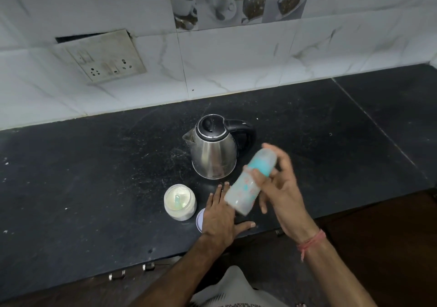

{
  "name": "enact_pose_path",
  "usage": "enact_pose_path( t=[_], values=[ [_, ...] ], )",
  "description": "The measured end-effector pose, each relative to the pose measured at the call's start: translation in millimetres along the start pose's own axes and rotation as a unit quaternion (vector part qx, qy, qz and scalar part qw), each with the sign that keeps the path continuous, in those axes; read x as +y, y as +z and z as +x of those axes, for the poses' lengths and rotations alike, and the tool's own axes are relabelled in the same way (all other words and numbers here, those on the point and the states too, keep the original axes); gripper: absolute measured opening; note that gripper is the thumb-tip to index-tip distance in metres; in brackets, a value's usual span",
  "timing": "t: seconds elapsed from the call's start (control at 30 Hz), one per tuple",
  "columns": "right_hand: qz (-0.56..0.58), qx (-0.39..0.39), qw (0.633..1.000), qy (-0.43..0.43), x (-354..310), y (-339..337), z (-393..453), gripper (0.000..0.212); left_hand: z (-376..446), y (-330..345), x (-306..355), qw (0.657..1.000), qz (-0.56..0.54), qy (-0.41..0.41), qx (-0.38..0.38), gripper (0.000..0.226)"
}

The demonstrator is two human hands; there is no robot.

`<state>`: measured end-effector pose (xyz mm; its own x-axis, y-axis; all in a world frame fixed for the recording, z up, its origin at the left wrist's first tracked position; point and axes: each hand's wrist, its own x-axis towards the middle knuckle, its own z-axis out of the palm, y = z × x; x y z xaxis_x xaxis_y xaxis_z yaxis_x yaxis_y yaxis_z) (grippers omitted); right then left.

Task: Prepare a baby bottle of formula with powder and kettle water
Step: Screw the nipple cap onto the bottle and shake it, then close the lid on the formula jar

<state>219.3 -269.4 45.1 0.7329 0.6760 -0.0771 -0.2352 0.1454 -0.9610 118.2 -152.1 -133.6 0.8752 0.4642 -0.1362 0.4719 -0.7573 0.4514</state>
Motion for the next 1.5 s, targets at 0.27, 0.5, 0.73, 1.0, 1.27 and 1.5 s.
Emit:
enact_pose_path(
  t=[0.27, 0.5, 0.73, 1.0, 1.27, 1.5],
  values=[
    [-0.025, -0.026, 0.999, -0.001, 2, -12, 0, 0.069, 2, -4, 1, 0.996, 0.049, 0.001, 0.069, 0.13],
    [-0.052, 0.078, 0.996, -0.002, 20, -22, 4, 0.069, 4, -15, 12, 0.989, 0.13, -0.015, -0.07, 0.135],
    [-0.203, 0.109, 0.972, -0.039, 44, -33, 13, 0.074, 7, -25, 15, 0.984, 0.148, -0.027, -0.096, 0.136],
    [-0.4, 0.069, 0.911, -0.077, 77, -55, 27, 0.071, -22, -23, 6, 0.998, 0.04, 0.004, 0.05, 0.112],
    [-0.445, 0.024, 0.891, -0.091, 95, -55, 27, 0.069, -32, -69, 17, 0.98, -0.016, -0.008, 0.2, 0.067],
    [-0.484, 0.068, 0.862, -0.136, 90, -39, 17, 0.095, -27, -124, -30, 0.929, -0.01, -0.159, 0.333, 0.077]
  ],
)
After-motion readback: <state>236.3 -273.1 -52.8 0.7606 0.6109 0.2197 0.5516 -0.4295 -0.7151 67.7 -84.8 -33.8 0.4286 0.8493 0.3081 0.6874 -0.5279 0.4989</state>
